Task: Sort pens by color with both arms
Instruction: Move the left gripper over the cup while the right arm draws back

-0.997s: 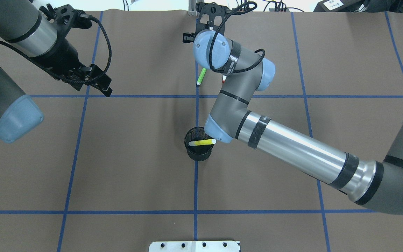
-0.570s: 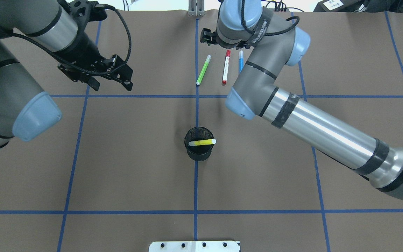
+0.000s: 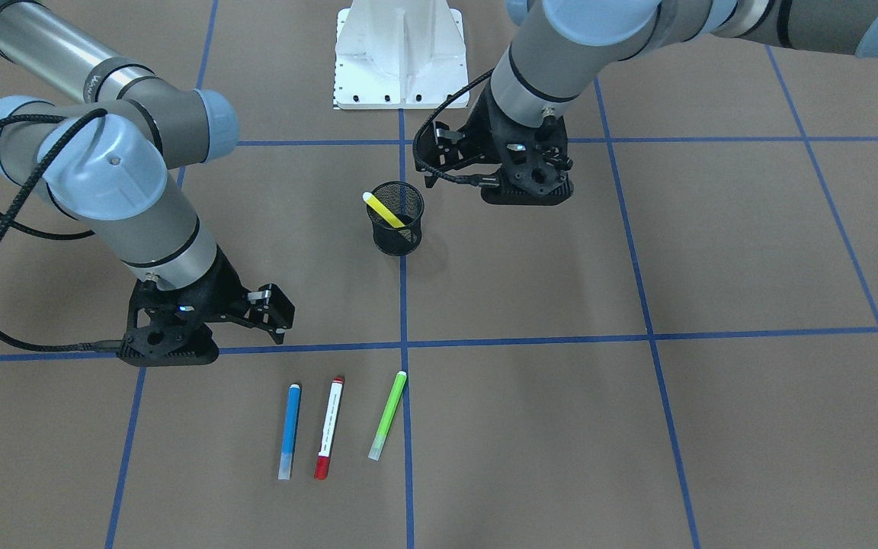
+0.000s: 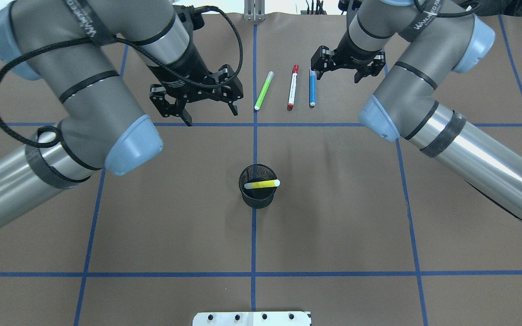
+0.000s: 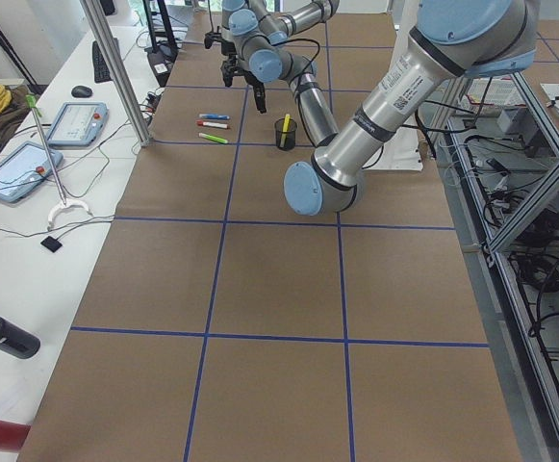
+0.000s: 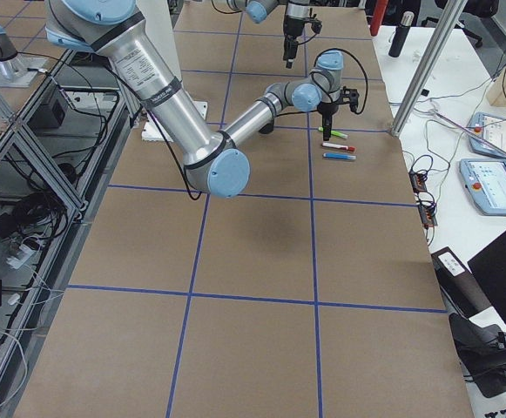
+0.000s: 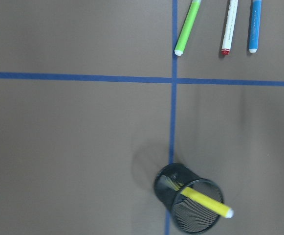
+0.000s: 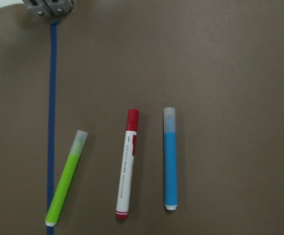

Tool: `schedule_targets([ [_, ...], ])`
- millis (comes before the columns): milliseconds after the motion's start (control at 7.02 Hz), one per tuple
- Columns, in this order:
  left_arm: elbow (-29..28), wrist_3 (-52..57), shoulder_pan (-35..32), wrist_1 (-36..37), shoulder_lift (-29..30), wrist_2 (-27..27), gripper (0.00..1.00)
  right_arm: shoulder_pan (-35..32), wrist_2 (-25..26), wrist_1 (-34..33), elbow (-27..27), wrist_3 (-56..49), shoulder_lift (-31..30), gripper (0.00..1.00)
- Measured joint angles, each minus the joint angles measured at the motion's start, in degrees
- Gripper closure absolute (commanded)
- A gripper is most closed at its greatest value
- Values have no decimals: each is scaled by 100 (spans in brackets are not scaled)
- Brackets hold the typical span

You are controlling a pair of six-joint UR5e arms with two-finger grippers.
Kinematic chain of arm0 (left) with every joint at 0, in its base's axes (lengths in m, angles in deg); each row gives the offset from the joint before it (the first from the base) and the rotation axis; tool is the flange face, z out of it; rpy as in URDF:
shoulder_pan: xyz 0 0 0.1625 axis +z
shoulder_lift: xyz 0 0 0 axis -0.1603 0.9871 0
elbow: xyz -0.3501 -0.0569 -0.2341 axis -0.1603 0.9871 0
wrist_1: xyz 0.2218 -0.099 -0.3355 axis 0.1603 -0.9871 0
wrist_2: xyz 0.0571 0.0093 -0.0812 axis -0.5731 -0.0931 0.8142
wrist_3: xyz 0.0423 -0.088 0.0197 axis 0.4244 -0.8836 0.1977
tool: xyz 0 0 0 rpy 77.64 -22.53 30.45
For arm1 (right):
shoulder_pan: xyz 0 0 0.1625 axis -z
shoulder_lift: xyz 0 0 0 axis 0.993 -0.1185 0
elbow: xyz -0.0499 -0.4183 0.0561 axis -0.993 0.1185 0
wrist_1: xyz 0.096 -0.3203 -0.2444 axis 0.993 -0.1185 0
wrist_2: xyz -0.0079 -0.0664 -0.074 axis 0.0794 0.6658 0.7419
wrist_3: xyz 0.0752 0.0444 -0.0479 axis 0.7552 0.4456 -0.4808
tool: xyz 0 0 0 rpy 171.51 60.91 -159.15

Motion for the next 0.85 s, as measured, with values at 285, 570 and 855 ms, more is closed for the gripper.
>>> schedule_targets([
  [285, -743, -538, 294, 46, 575, -60, 1, -139, -352, -797, -787, -602, -365, 1],
  [570, -1380, -892, 651, 53, 939, -320, 3, -203, -549, -1110, -1321, -967, -711, 1],
  [855, -2223, -1090, 901, 121, 1427, -469, 6, -217, -574, -1162, -1534, -1028, -837, 1],
])
